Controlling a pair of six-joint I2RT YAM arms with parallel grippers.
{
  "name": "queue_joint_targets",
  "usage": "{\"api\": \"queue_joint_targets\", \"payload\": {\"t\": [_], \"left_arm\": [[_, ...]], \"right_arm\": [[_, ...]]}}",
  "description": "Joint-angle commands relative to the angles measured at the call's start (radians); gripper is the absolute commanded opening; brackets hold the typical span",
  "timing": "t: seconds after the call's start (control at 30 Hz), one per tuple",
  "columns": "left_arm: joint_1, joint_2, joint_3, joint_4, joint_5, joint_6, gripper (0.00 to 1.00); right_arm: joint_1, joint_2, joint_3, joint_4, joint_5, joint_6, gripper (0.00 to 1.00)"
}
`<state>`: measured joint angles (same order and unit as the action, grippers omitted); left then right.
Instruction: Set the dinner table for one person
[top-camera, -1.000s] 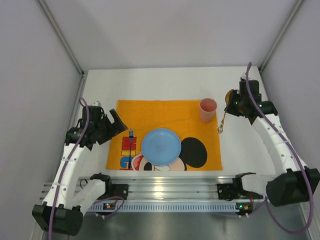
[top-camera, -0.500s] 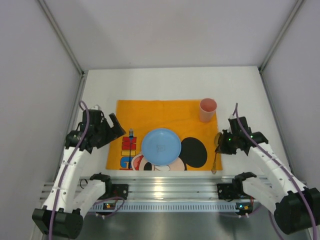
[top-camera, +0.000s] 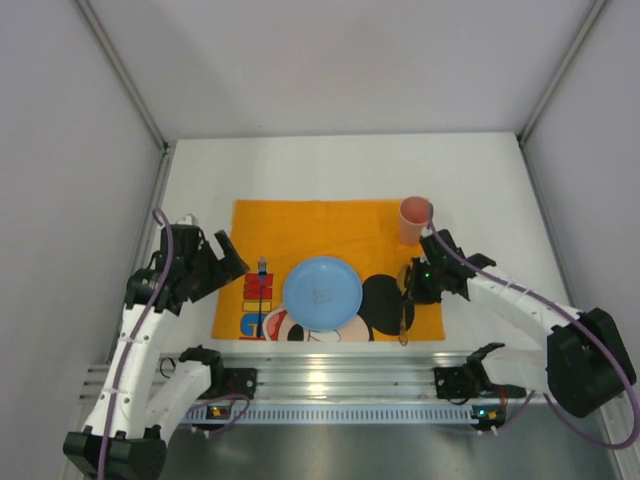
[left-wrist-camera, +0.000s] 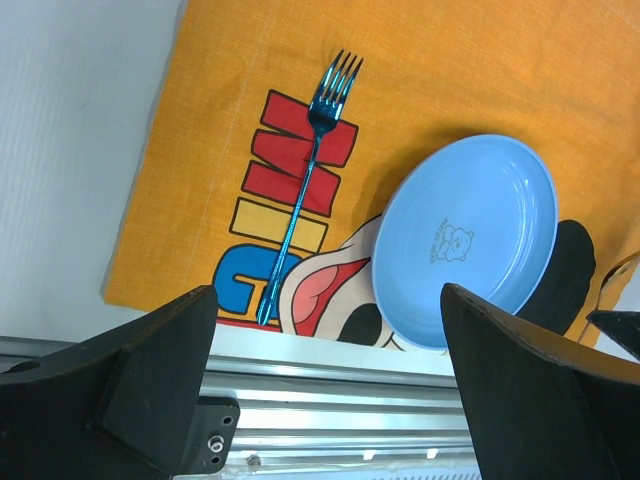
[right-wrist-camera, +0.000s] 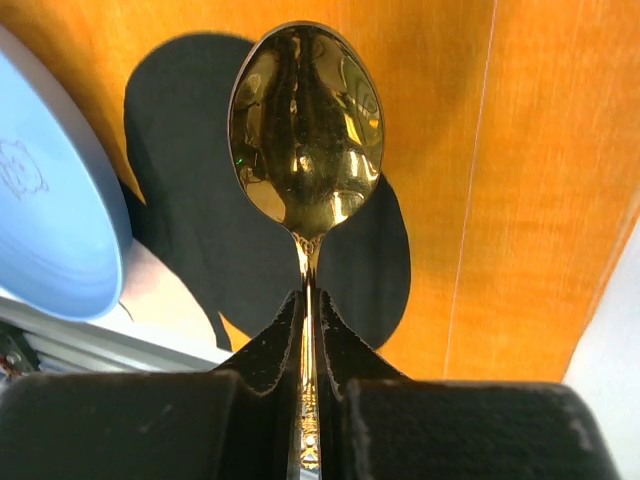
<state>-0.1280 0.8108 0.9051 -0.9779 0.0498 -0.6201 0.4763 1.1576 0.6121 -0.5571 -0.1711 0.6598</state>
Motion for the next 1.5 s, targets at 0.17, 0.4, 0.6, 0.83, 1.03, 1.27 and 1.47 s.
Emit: {"api": "queue_joint_targets", "payload": {"t": [0.17, 0.4, 0.6, 0.83, 1.03, 1.27, 1.47], "left_arm": [[-0.002, -0.045, 0.014, -0.051, -0.011, -0.013, 0.98], [-0.002, -0.021, 0.041, -0.061, -0.018, 0.003, 0.98], [-0.002, 0.022, 0.049, -0.030, -0.005, 0.019, 0.98], [-0.002, 0.070, 0.048, 0.024, 0.018, 0.023, 0.98], [-0.002, 0.111, 0.057, 0.074, 0.021, 0.036, 0.98], [-0.002, 0.165, 0.049, 0.169, 0.047, 0.037, 0.98], [-0.002, 0.237, 0.107, 0.214, 0.027, 0.095, 0.98]], "right_arm": [[0.018, 0.165, 0.136, 0.164, 0.044, -0.017, 0.00], [0.024, 0.231, 0.195, 0.149, 0.073, -0.054, 0.06], [0.041, 0.183, 0.189, 0.131, 0.096, -0.055, 0.47], [0.059, 0.071, 0.212, 0.031, 0.146, -0.048, 0.53], [0.074, -0.123, 0.360, -0.164, 0.218, -0.088, 0.69], [0.076, -0.295, 0.480, -0.221, 0.093, -0.233, 0.99], [0.076, -0.467, 0.348, -0.262, 0.013, -0.217, 1.00]]}}
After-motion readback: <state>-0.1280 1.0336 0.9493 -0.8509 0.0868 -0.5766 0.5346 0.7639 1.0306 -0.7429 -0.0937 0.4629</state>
